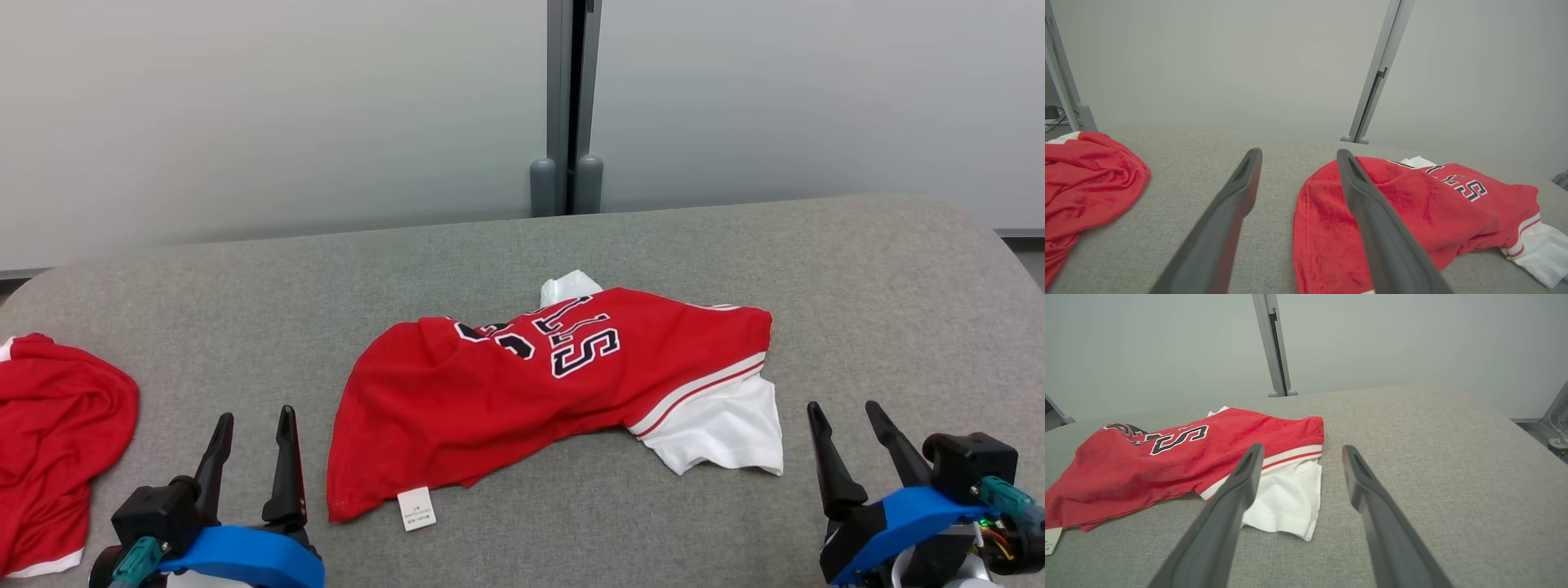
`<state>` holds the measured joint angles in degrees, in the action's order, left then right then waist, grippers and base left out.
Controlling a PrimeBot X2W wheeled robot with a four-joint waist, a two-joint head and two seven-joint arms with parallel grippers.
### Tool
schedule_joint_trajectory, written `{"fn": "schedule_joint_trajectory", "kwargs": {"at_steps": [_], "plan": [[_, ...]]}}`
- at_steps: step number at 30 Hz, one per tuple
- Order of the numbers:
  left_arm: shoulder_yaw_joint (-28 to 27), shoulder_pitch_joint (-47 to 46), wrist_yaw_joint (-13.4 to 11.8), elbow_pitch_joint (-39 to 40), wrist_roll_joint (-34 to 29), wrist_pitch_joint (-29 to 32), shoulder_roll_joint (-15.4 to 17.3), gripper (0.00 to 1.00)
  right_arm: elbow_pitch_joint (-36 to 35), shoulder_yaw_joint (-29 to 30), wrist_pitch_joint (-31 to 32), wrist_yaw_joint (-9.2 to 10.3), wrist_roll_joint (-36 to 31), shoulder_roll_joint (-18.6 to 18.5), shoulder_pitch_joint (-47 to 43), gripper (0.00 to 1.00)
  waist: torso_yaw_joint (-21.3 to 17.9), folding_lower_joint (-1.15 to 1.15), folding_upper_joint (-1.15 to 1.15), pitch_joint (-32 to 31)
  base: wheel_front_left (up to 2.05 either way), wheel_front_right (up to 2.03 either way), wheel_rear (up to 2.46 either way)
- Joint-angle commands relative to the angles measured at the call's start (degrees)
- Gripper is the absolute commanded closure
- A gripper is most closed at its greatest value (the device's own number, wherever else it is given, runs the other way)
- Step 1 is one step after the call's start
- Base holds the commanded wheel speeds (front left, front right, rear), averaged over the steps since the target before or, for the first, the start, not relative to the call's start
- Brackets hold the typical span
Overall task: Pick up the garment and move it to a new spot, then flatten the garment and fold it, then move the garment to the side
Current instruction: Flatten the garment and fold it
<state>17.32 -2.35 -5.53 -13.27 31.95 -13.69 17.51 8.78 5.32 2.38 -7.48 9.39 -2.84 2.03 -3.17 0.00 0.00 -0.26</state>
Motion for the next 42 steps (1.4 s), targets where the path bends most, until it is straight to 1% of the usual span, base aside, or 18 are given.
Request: {"fn": "schedule_joint_trajectory", "kwargs": {"at_steps": [1, 7, 11, 14, 18, 25, 29, 32, 38, 39, 40, 41, 42], "plan": [[-0.2, 0.3, -0.4, 0.6, 0.2, 0.3, 0.0, 0.0, -0.2, -0.2, 0.1, -0.03, 0.1, -0.1, -0.6, 0.0, 0.0, 0.0, 0.0, 0.2, 0.0, 0.0, 0.0], [0.8, 0.1, -0.7, 1.8, 0.0, 1.2, -0.1, 0.0, -0.5, -0.5, 0.7, -0.03, 0.3, -0.1, 0.3, 0.0, 0.2, 0.0, 0.0, 1.2, 0.0, 0.0, 0.0], [2.4, 0.5, -0.1, 0.8, 0.6, 4.1, -0.3, 0.0, 0.1, -0.5, 2.1, -0.03, 0.7, -0.1, 1.8, 0.0, 0.0, 0.0, 0.0, 2.3, 0.0, 0.0, 0.0], [3.2, 0.4, -0.5, -2.0, 1.5, 7.7, -0.8, 0.0, 2.1, 0.1, 5.2, -0.03, 0.0, -0.1, 2.9, 0.0, 0.0, 0.0, 0.0, 3.4, 0.0, 0.0, 0.0], [3.2, -1.5, -1.3, -6.3, 2.9, 10.9, -1.6, 0.0, 5.3, 0.9, 8.8, -0.03, -1.2, -0.1, 4.6, 0.0, 0.2, 0.0, 0.0, 5.0, 0.0, 0.0, 0.0], [4.7, -5.2, -0.7, -12.7, 3.8, 14.7, -2.8, 0.0, 13.1, 1.0, 11.4, -0.03, -2.6, -0.1, 9.1, 0.0, 0.6, 0.0, 0.0, 7.6, 0.0, 0.0, 0.0], [5.9, -6.6, 0.9, -14.7, 4.3, 17.2, -3.3, 0.0, 16.9, 0.7, 12.0, -0.03, -2.7, -0.1, 10.9, 0.0, 0.9, 0.0, 0.0, 8.5, 0.0, 0.0, 0.0], [6.8, -7.1, 2.1, -15.1, 4.7, 17.6, -4.2, 0.0, 18.8, 0.5, 11.5, -0.03, -2.0, -0.1, 11.9, 0.0, 1.0, 0.0, 0.0, 8.8, 0.0, 0.0, 0.0], [8.8, -6.4, 3.2, -16.0, 5.7, 20.8, -5.5, 0.0, 21.6, -0.4, 11.2, -0.03, -1.4, 0.0, 11.5, 0.0, 1.0, 0.0, 0.0, 8.8, 0.0, 0.0, 0.0], [8.8, -6.2, 3.1, -16.2, 6.0, 21.1, -5.5, 0.03, 21.9, -0.7, 11.0, -0.04, -1.3, 0.0, 11.5, 0.0, 1.0, 0.0, 0.0, 8.9, 0.0, 0.0, 0.0], [8.8, -6.2, 3.1, -16.2, 6.0, 21.1, -5.5, 0.03, 21.9, -0.7, 11.0, -0.04, -1.3, 0.0, 11.5, 0.0, 1.0, 0.0, 0.0, 8.9, 0.0, 0.0, 0.0], [8.9, -5.9, 2.7, -16.6, 6.1, 21.8, -5.5, 0.29, 22.5, -1.3, 10.9, -0.05, -1.7, 0.0, 11.7, 0.0, 0.9, 0.0, 0.0, 9.0, 0.0, 0.0, 0.0], [9.0, -5.8, 2.6, -16.7, 6.1, 22.1, -5.4, 0.62, 22.9, -1.5, 11.1, -0.09, -1.8, 0.0, 11.9, 0.0, 0.8, 0.0, 0.0, 9.0, 0.0, 0.0, 0.0]]}}
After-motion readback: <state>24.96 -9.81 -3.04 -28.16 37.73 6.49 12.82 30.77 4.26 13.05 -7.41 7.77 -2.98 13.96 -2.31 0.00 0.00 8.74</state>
